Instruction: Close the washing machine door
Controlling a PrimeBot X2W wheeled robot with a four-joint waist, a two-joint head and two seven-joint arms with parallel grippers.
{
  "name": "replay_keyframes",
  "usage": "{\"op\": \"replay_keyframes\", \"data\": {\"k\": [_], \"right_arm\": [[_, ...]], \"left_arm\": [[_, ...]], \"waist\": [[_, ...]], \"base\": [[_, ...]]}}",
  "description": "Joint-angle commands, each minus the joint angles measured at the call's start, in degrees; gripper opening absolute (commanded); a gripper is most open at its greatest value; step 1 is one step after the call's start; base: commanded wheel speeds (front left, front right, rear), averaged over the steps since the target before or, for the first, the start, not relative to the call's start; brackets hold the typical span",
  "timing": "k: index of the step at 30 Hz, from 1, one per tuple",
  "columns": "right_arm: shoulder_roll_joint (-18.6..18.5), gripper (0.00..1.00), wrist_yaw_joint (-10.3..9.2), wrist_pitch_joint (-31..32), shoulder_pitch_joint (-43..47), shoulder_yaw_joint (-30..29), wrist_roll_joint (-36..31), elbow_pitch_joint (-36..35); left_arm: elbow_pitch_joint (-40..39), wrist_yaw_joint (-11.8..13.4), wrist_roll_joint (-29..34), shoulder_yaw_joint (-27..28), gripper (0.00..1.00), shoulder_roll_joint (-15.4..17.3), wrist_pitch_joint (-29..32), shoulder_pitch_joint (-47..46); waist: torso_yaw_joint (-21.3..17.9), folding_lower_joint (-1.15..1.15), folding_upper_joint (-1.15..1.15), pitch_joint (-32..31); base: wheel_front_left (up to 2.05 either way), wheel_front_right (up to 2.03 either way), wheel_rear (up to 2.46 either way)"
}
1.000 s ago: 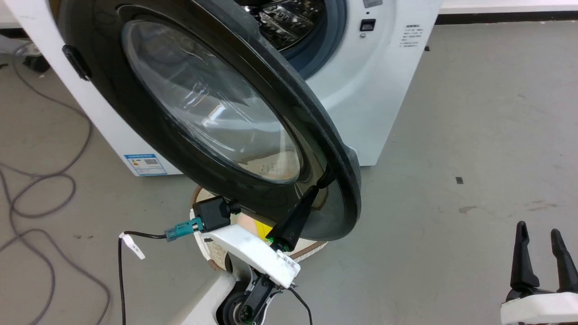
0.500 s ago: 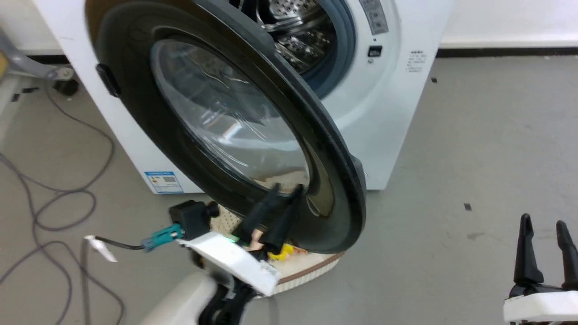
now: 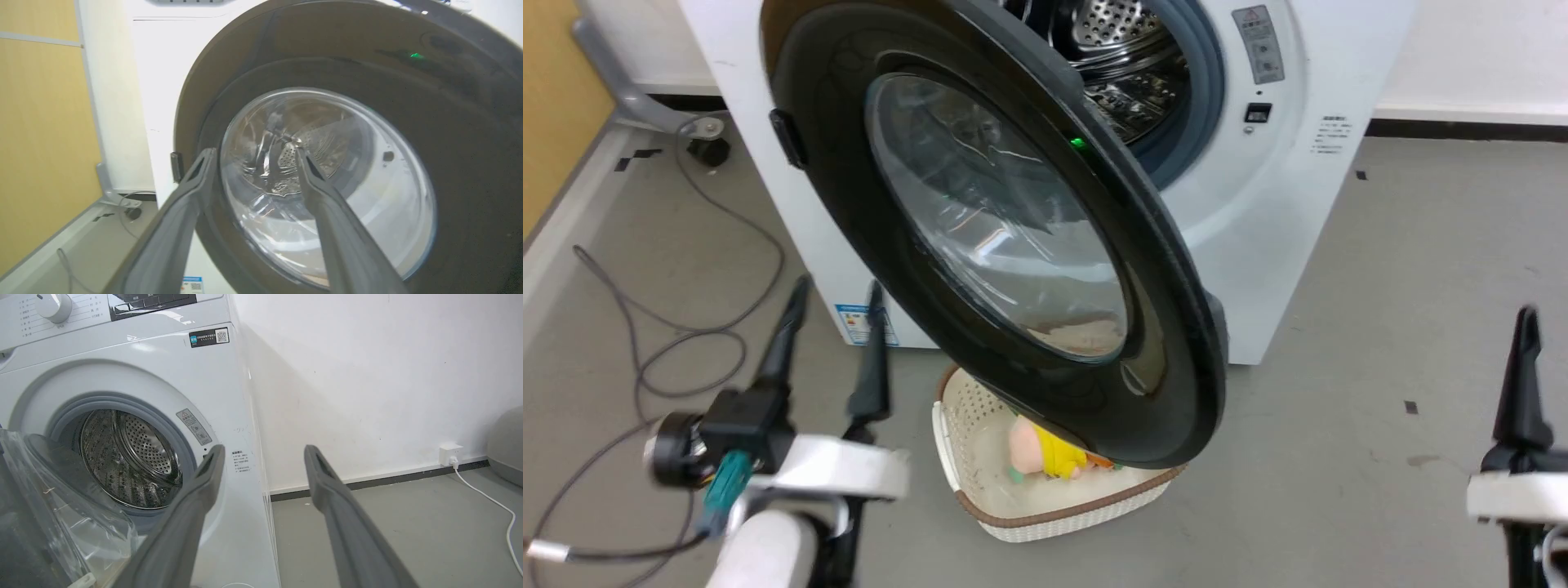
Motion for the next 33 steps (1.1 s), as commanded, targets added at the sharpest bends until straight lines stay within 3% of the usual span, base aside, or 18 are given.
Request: {"op": "replay_keyframes", "data": {"k": [1, 3, 4, 5, 6, 7, 8, 16, 24, 33], "right_arm": [[-0.01, 1.00, 0.29, -0.25, -1.30, 0.02, -0.34, -0.89], [-0.01, 1.00, 0.29, -0.25, -2.50, 0.56, -0.45, -2.32], [-0.01, 0.87, 0.29, -0.25, -3.15, 0.94, -0.39, -3.29], [-0.01, 0.64, 0.29, -0.25, -3.88, 1.37, -0.26, -4.33], [-0.01, 0.31, 0.29, -0.25, -4.56, 1.85, -0.10, -5.39], [-0.01, 0.19, 0.29, -0.25, -5.21, 2.38, 0.22, -6.44], [-0.01, 0.00, 0.29, -0.25, -5.83, 3.05, 0.62, -7.43], [-0.78, 0.00, 0.29, -0.25, -10.60, 14.44, 2.48, -14.94], [-7.64, 0.00, 0.29, -0.25, -11.53, 30.82, 6.90, -17.66], [-17.33, 0.00, 0.29, -0.25, -10.11, 48.05, 6.68, -10.73]], "left_arm": [[-0.43, 0.85, 1.94, 1.13, 1.00, 0.42, -0.24, 1.46], [-1.01, 1.83, 3.84, 2.85, 1.00, 0.20, -0.24, 3.21], [-1.41, 2.25, 4.45, 3.77, 1.00, 0.01, -0.24, 4.00], [-1.72, 2.34, 4.85, 4.52, 1.00, -0.14, -0.24, 4.81], [-2.10, 2.41, 5.40, 5.17, 1.00, -0.19, -0.24, 5.54], [-2.64, 2.68, 5.99, 5.85, 1.00, -0.34, -0.24, 6.26], [-3.05, 2.76, 6.50, 6.39, 1.00, -0.44, -0.24, 6.97], [-4.67, 2.82, 8.73, 9.75, 1.00, -2.52, -0.25, 10.27], [-3.62, 1.78, 10.19, 11.90, 1.00, -4.38, -0.25, 10.81], [-2.87, 0.28, 11.18, 13.40, 1.00, -5.83, -0.25, 10.66]], "waist": [[0.54, 0.00, 0.00, -0.11], [1.12, 0.00, 0.00, -0.21], [1.41, 0.00, 0.00, -0.21], [1.64, 0.00, 0.00, -0.21], [1.87, 0.00, 0.00, -0.19], [2.11, 0.00, 0.00, -0.19], [2.36, 0.00, 0.00, -0.18], [3.85, 0.00, 0.00, 0.40], [4.34, 0.00, 0.00, 0.90], [3.95, 0.00, 0.00, 1.45]], "base": [[0.00, 0.00, 0.00], [0.00, 0.00, 0.00], [0.00, 0.00, 0.00], [0.00, 0.00, 0.00], [0.00, 0.00, 0.00], [0.00, 0.00, 0.00], [0.00, 0.00, 0.00], [0.00, 0.00, 0.00], [0.00, 0.00, 0.00], [0.00, 0.00, 0.00]]}}
